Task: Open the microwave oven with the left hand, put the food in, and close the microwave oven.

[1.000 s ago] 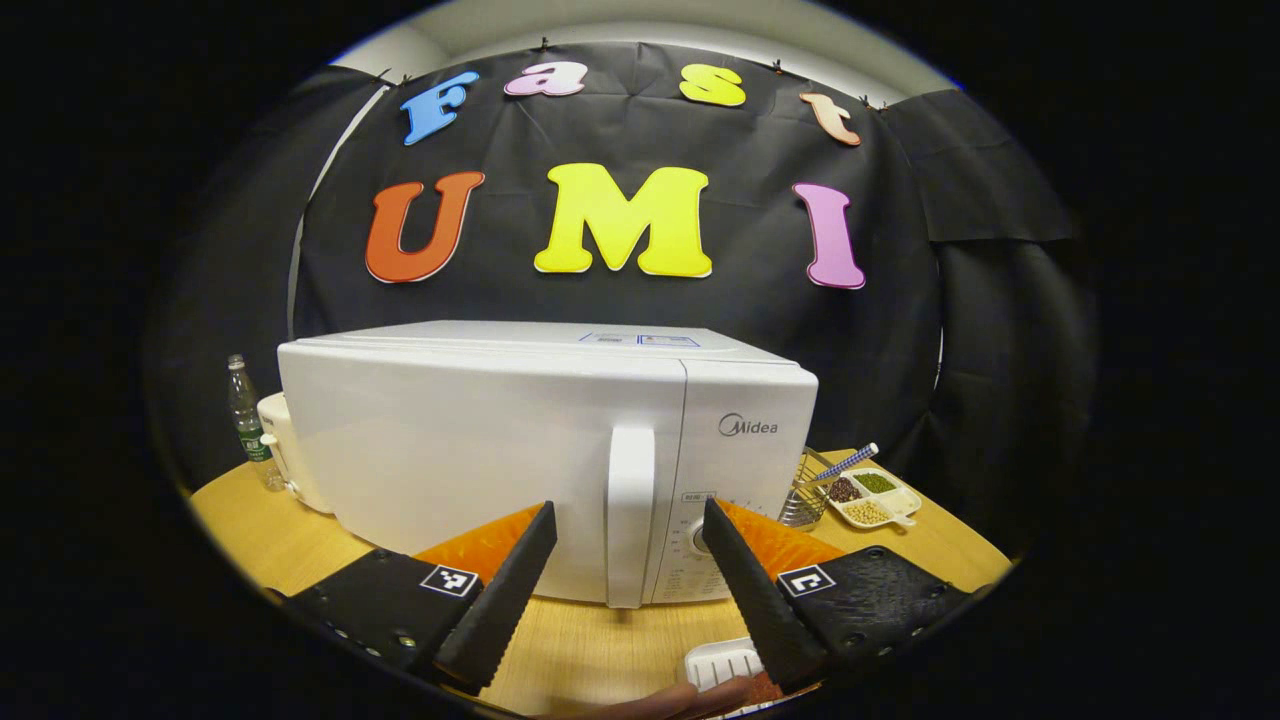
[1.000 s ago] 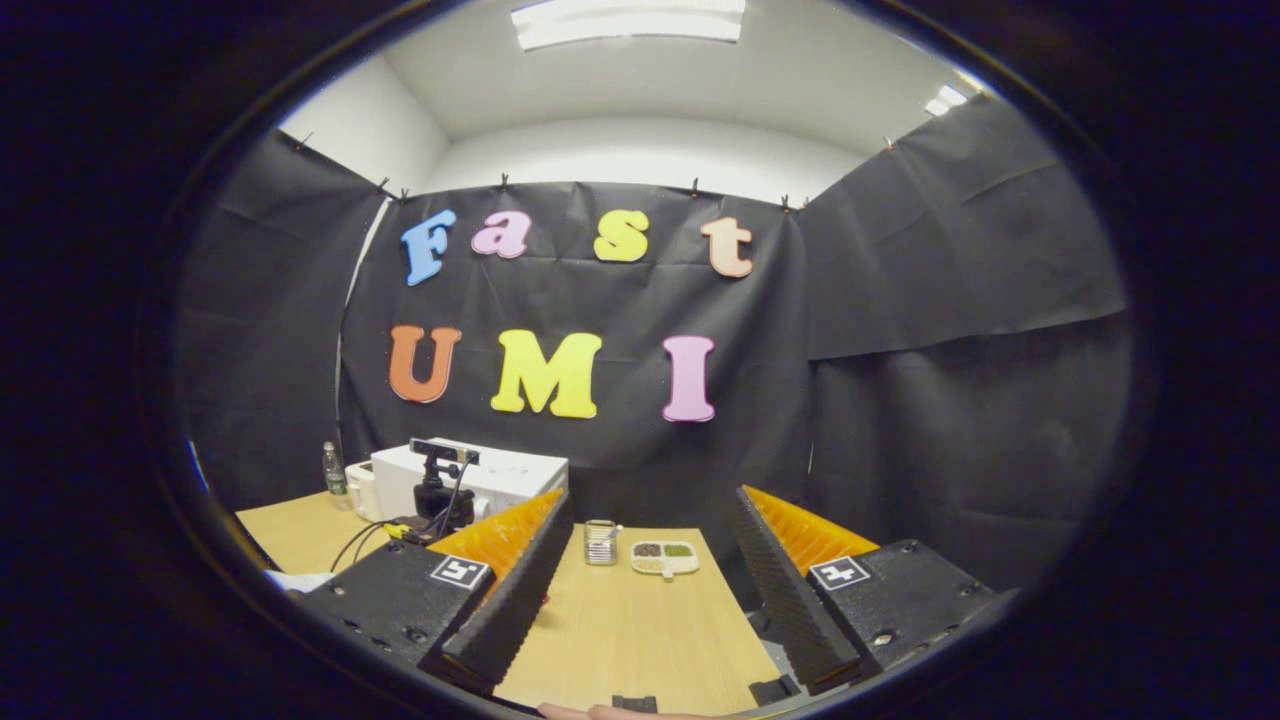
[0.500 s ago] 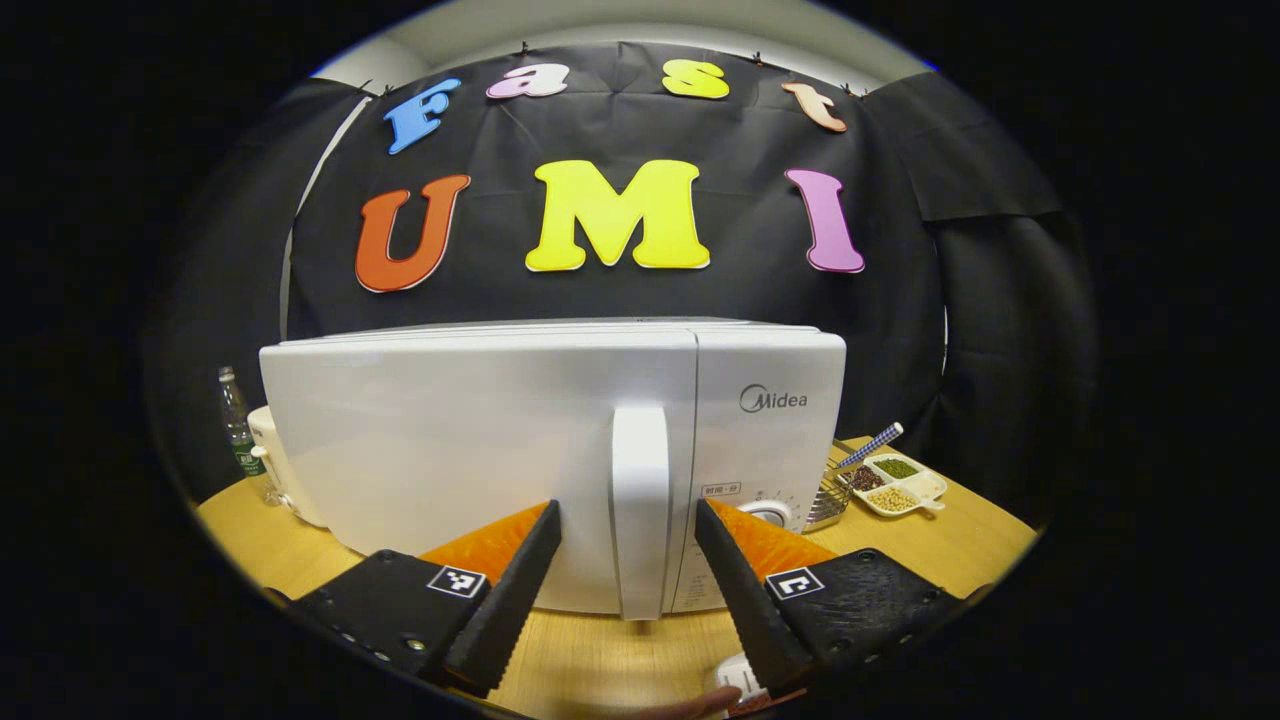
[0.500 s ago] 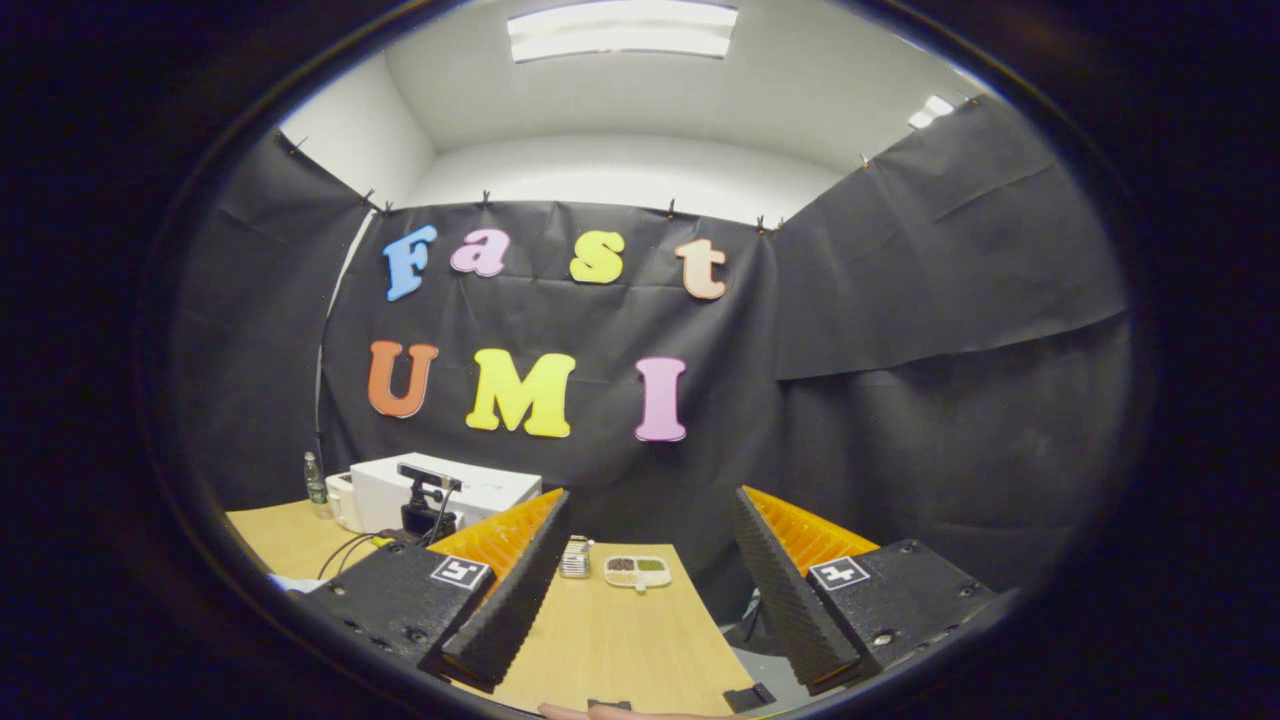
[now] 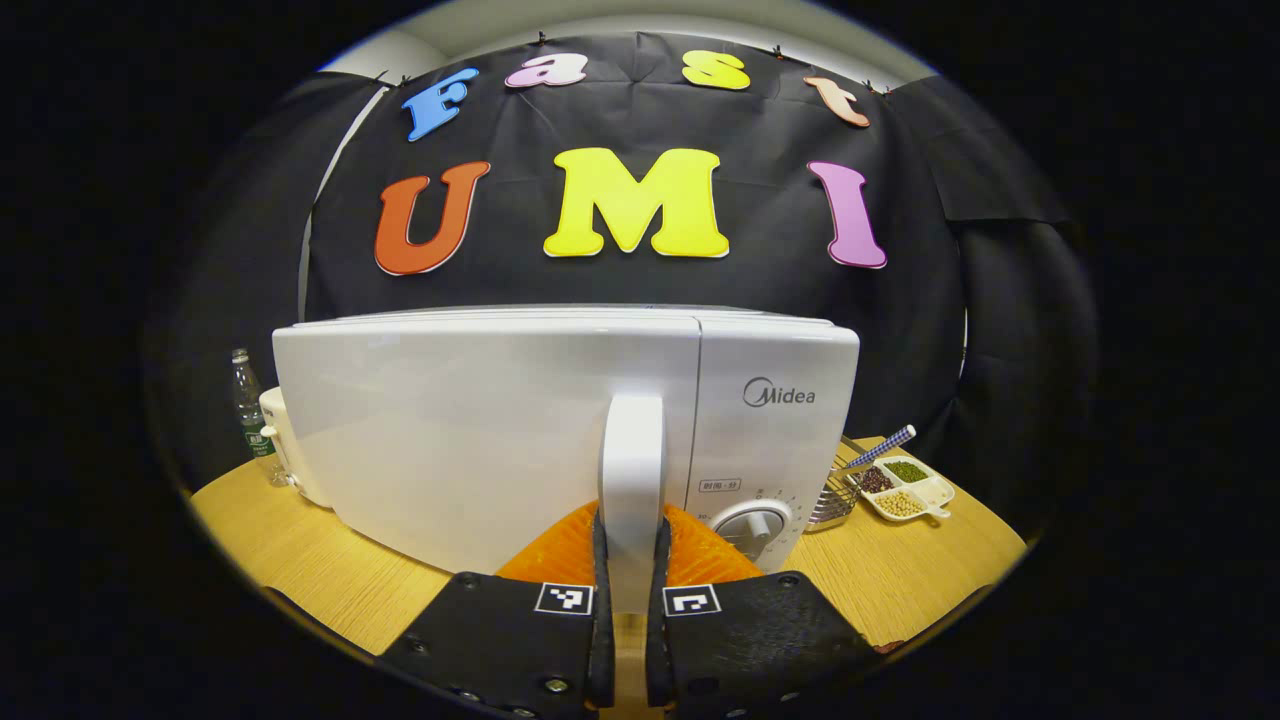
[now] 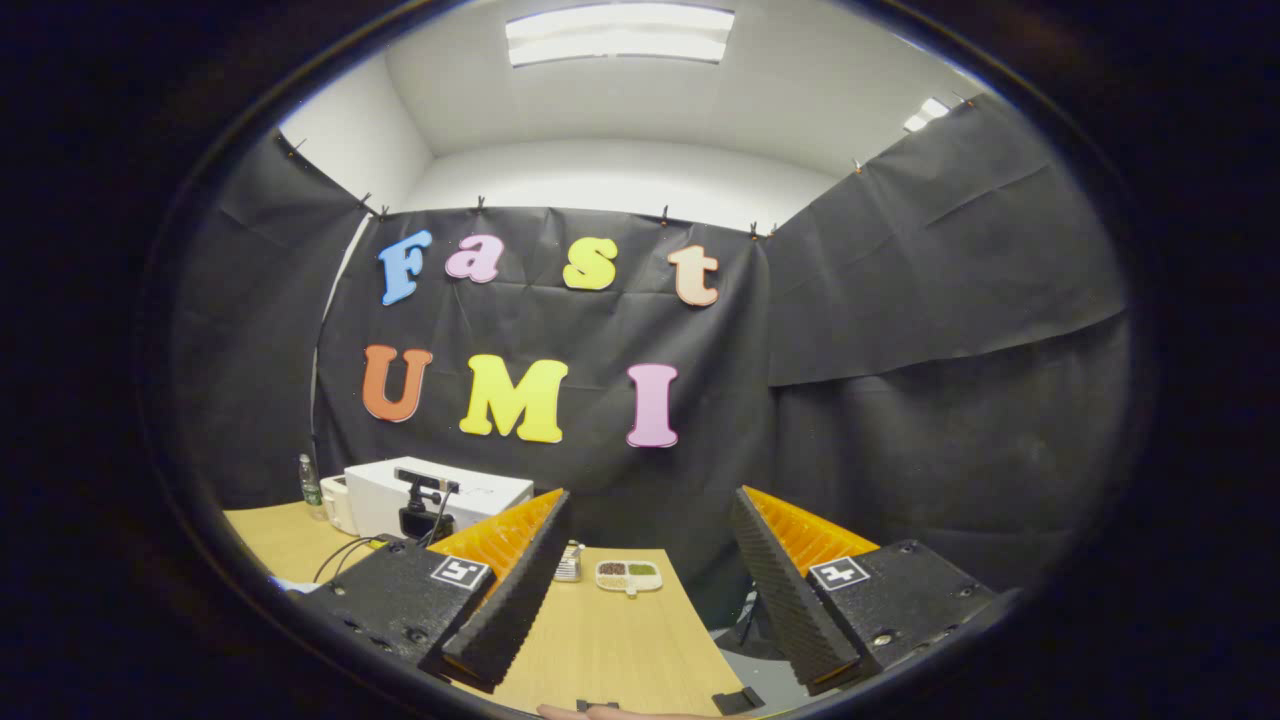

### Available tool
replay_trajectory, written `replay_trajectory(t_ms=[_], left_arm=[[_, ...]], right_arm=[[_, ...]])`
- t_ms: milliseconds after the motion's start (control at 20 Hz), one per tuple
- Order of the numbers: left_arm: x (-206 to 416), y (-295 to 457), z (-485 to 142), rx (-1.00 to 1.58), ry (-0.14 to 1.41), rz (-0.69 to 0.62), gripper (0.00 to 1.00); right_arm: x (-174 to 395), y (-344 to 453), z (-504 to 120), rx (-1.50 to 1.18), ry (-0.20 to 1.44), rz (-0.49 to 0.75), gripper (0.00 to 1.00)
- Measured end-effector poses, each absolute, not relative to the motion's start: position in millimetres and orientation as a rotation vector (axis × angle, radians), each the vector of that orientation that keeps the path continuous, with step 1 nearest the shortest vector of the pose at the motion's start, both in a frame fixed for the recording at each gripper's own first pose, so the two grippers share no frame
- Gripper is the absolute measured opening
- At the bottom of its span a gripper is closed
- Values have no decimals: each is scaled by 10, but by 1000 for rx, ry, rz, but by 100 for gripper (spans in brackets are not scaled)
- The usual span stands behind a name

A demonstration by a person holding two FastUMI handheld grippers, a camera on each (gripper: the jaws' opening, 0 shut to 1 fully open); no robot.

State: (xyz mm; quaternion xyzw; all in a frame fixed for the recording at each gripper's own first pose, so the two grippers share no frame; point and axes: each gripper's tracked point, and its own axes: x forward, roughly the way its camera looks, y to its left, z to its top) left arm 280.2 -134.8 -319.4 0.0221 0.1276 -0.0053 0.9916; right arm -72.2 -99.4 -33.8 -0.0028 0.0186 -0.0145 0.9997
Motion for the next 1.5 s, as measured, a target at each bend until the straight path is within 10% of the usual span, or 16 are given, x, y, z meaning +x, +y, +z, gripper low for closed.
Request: replay_trajectory(t_ms=[1400,1500], left_arm=[[1121,-501,-3043,24,184,-279,8],[894,-323,-3045,0,199,-297,23]], right_arm=[[-836,-394,-338,34,22,65,100],[-851,-291,-350,27,19,81,100]])
